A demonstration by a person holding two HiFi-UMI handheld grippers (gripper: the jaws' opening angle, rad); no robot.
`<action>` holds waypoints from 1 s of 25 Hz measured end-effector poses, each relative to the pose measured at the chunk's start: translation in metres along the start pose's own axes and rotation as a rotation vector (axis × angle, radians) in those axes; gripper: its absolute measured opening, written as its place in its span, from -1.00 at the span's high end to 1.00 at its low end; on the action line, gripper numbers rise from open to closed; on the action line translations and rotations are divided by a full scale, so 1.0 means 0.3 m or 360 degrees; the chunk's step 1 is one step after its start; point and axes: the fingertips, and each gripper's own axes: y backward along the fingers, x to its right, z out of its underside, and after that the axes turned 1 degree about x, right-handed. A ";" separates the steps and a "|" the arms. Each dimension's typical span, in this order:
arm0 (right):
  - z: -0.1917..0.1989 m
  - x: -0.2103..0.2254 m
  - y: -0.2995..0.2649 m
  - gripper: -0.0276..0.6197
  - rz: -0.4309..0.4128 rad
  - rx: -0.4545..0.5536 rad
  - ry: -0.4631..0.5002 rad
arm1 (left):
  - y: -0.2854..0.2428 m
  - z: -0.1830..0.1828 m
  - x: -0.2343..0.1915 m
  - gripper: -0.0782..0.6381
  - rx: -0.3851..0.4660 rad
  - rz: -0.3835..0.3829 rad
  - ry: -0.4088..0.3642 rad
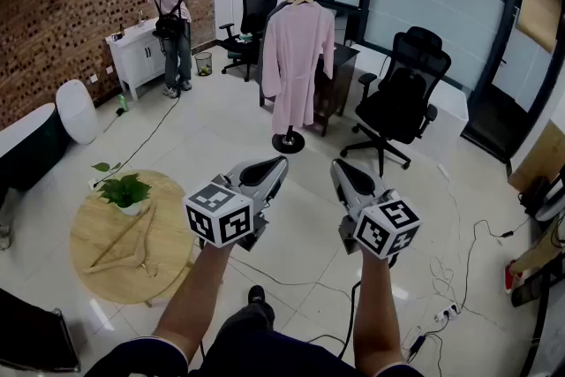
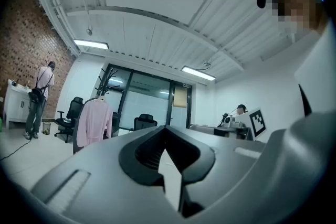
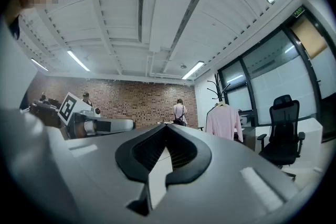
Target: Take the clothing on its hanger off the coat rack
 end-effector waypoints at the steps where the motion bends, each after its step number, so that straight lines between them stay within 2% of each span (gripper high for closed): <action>1: 0.008 0.010 -0.020 0.91 0.0000 -0.0010 0.0002 | -0.012 0.003 -0.024 0.75 0.0002 -0.0002 0.0007; 7: 0.035 0.107 -0.150 0.91 0.0003 -0.0065 0.0046 | -0.125 -0.001 -0.171 0.75 0.0015 -0.0001 0.0023; 16: 0.017 0.296 -0.417 0.91 0.0050 -0.0043 0.0055 | -0.317 -0.037 -0.454 0.75 0.0005 0.0028 0.0012; 22: 0.006 0.400 -0.579 0.91 0.0104 0.0000 0.0065 | -0.402 -0.043 -0.618 0.75 -0.0032 0.0045 -0.0047; 25: 0.012 0.444 -0.661 0.91 0.0105 -0.0018 0.0073 | -0.444 -0.038 -0.698 0.75 -0.0040 0.0032 -0.0030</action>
